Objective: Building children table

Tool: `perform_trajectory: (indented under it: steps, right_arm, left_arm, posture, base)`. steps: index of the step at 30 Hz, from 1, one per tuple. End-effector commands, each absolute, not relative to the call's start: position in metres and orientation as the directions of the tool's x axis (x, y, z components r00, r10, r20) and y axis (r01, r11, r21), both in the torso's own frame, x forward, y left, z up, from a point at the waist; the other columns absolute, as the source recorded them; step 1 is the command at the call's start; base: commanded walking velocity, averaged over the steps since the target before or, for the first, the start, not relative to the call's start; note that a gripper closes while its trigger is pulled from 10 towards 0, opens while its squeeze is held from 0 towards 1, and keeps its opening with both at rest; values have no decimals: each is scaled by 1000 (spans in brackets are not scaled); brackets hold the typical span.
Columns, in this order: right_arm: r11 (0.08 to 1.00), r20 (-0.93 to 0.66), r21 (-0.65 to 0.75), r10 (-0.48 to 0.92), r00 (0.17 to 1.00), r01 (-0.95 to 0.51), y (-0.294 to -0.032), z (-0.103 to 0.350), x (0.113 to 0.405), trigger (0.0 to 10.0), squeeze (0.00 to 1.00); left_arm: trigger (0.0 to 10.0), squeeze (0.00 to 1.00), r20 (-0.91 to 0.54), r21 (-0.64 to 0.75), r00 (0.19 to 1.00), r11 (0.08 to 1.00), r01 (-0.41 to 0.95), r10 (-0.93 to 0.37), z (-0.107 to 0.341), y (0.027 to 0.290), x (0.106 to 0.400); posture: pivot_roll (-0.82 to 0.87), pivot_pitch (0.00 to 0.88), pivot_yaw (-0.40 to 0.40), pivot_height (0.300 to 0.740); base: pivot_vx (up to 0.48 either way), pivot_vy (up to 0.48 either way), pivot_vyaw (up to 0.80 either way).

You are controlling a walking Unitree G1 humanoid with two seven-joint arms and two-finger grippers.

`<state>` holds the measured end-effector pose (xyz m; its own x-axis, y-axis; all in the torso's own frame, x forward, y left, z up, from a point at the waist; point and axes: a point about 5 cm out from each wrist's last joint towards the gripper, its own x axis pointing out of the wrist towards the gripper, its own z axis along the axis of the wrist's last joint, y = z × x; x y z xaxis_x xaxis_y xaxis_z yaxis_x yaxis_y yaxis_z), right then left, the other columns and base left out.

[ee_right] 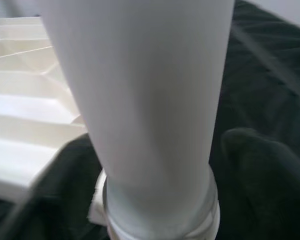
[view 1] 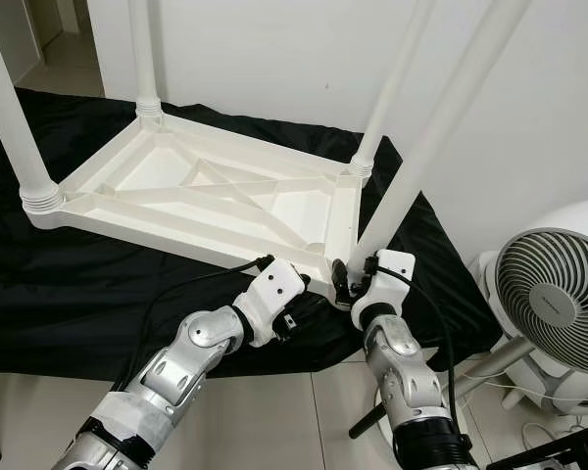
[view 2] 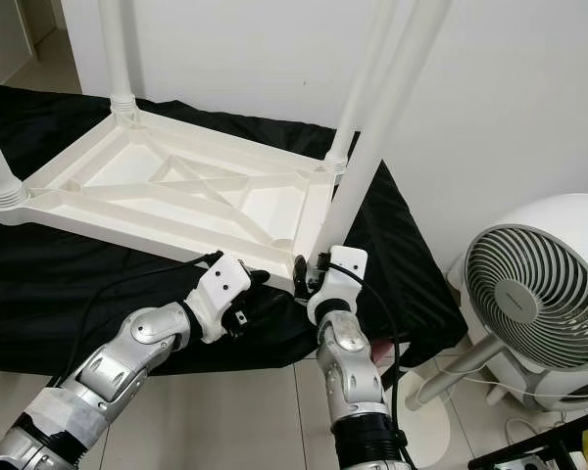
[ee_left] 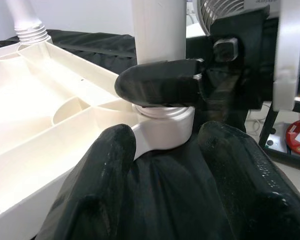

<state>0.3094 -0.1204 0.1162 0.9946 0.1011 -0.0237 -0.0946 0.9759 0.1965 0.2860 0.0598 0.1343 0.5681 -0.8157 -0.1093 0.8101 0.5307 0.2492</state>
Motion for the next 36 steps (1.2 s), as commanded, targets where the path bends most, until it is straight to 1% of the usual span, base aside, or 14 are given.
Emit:
perform_trajectory:
  steps: [1, 3, 5, 6, 8, 12, 14, 20, 24, 25, 26, 28, 29, 36]
  right_arm:
    - [971, -3, 183, 156, 988, -153, -135, 117, 309, 10000, 0]
    - [967, -6, 170, 192, 981, -188, -139, 117, 309, 10000, 0]
    - [946, -9, 116, 306, 952, -303, -150, 115, 310, 10000, 0]
    - [946, -9, 116, 306, 952, -303, -150, 115, 310, 10000, 0]
    - [904, -9, 85, 421, 907, -418, -156, 116, 312, 10000, 0]
    - [874, -25, 18, 485, 874, -485, -158, 115, 316, 10000, 0]
    - [833, -22, -13, 553, 833, -553, -154, 117, 321, 10000, 0]
    - [781, -39, -62, 620, 783, -621, -146, 118, 330, 10000, 0]
    - [769, -48, -69, 634, 772, -636, -142, 117, 333, 10000, 0]
    - [755, -62, -79, 648, 759, -650, -140, 115, 335, 8039, 0]
    - [745, -77, -68, 659, 748, -663, -138, 112, 336, 7333, 0]
    - [745, -77, -68, 659, 748, -663, -138, 112, 336, 7333, 0]
    - [744, -87, -57, 661, 746, -666, -139, 109, 336, 0, 0]
    - [763, -104, -14, 641, 760, -646, -148, 96, 333, 0, 0]
  left_arm:
    - [10000, 0, -146, 228, 447, 410, 883, -882, 131, 55, 278]
    - [10000, 0, -146, 229, 449, 411, 882, -882, 131, 56, 278]
    - [10000, 0, -145, 233, 448, 410, 882, -882, 132, 56, 280]
    - [10000, 0, -145, 233, 448, 410, 882, -882, 132, 56, 280]
    - [10000, 0, -146, 235, 445, 406, 883, -883, 132, 55, 280]
    - [10000, 0, -152, 236, 442, 401, 885, -884, 131, 54, 282]
    - [10000, 0, -154, 237, 438, 397, 887, -886, 131, 54, 283]
    - [10000, 0, -150, 241, 437, 396, 886, -887, 132, 52, 285]
    - [10000, 0, -148, 242, 435, 394, 887, -888, 133, 51, 285]
    - [10000, 0, -147, 244, 433, 391, 887, -889, 134, 50, 285]
    - [10000, 0, -147, 247, 431, 388, 888, -891, 134, 50, 285]
    - [10000, 0, -147, 247, 431, 388, 888, -891, 134, 50, 285]
    - [10000, 0, -147, 249, 429, 387, 888, -891, 134, 50, 285]
    - [10000, 0, -148, 256, 440, 396, 882, -886, 134, 52, 288]
  posture:
    - [78, 0, -143, 740]
    - [78, 0, -143, 740]
    - [76, 0, -142, 740]
    - [76, 0, -142, 740]
    - [70, 0, -138, 740]
    - [69, 0, -137, 740]
    - [65, 0, -132, 740]
    - [69, 0, -128, 740]
    - [71, 0, -127, 740]
    - [71, 0, -127, 740]
    - [80, 0, -130, 740]
    - [80, 0, -130, 740]
    - [84, 0, -133, 740]
    - [86, 0, -142, 740]
  base:
    - [0, 0, 0]
    - [0, 0, 0]
    - [0, 0, 0]
    - [0, 0, 0]
    - [0, 0, 0]
    - [0, 0, 0]
    - [0, 0, 0]
    - [0, 0, 0]
    - [0, 0, 0]
    - [0, 0, 0]
    - [0, 0, 0]
    - [0, 0, 0]
    - [0, 0, 0]
    - [0, 0, 0]
